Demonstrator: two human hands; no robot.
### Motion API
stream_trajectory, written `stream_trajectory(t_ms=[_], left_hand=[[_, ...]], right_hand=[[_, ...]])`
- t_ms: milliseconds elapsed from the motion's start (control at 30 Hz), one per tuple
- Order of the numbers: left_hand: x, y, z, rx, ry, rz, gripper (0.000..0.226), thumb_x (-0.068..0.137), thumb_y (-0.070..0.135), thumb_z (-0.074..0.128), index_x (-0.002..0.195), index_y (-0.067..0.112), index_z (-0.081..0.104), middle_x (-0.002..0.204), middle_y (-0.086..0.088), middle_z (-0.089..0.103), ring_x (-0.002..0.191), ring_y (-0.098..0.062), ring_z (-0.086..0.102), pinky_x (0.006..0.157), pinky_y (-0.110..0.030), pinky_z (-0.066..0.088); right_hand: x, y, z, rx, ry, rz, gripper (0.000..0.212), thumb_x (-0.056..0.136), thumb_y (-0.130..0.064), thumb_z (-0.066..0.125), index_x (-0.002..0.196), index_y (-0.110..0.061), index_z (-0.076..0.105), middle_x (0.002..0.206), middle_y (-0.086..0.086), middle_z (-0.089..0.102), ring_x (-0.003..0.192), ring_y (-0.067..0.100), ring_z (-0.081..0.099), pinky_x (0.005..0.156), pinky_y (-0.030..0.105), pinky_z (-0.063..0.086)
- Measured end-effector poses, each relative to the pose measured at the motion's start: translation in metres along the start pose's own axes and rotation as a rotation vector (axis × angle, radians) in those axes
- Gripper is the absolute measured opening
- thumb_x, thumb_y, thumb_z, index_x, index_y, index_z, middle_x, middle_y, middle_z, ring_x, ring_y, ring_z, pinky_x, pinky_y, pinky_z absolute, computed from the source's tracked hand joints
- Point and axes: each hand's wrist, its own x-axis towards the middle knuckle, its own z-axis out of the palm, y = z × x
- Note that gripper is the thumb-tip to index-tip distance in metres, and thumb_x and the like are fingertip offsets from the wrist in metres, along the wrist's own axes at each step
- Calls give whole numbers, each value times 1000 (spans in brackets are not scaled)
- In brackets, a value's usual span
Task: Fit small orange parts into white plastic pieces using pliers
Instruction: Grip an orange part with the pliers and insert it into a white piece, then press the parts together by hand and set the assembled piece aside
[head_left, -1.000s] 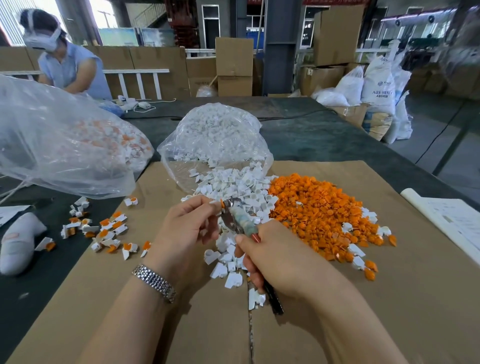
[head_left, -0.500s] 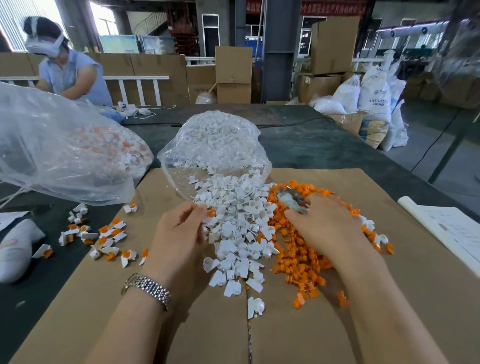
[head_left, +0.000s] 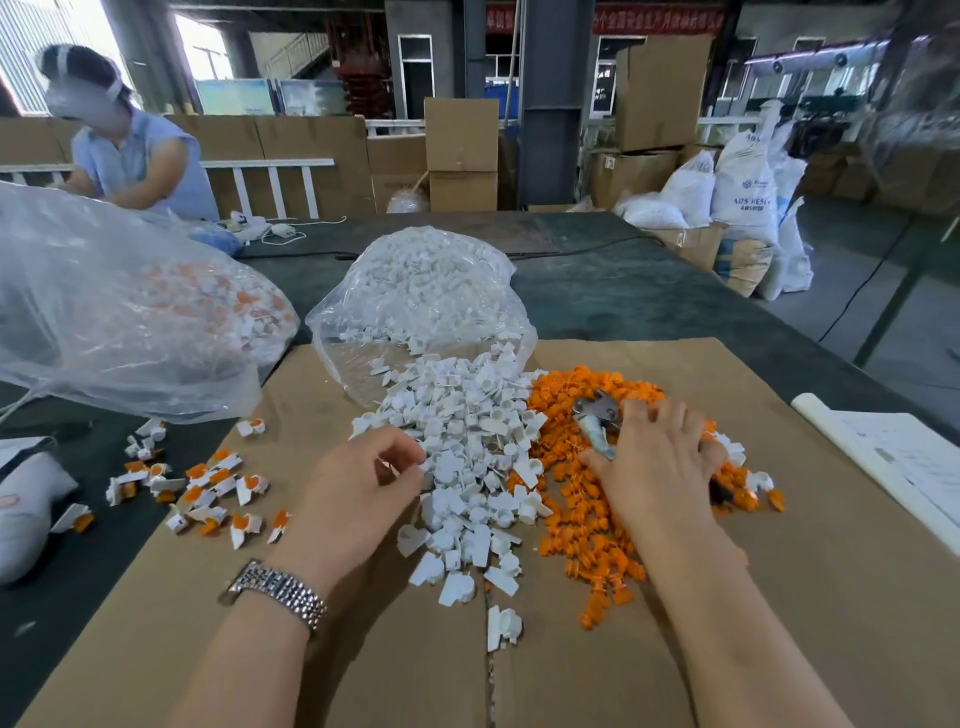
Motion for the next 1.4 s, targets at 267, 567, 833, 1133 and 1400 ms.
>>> stream_trajectory(t_ms=[267,567,833,1133,1400], left_hand=[[-1,-2,6,168,-134,52,25,89,33,75,107,42,61,105,21,58,92,4,55,72,-14,43],[0,3,12,284,-83,109,16,92,39,71,84,39,57,91,15,56,79,1,54,64,-12,41],[0,4,13,289,-95,145,10,93,40,70,99,36,64,98,13,57,83,-2,54,73,-18,46],[-2,5,10,235,-15,103,7,93,36,71,89,37,67,94,16,62,79,1,57,66,-12,42],[-2,11,8,-139,38,-15,10,95,25,69,99,33,68,85,13,71,73,2,64,59,-11,49]], right_hand=[[-10,-18,10,-14,0,-288,14,97,-41,58,97,-33,69,107,-13,56,116,18,36,87,42,21],[-8,-17,13,33,46,-307,16,102,-41,51,106,-31,63,111,-8,55,116,17,45,90,39,31],[-7,-18,10,441,120,-357,20,103,-34,55,92,-18,57,90,-3,55,76,12,53,65,28,45],[-8,-21,12,684,77,-384,24,90,-39,74,82,-18,64,73,-7,59,68,9,55,60,26,46],[-10,-18,5,1022,-102,-278,11,89,-36,75,88,-25,77,66,-16,66,65,2,61,60,13,45]])
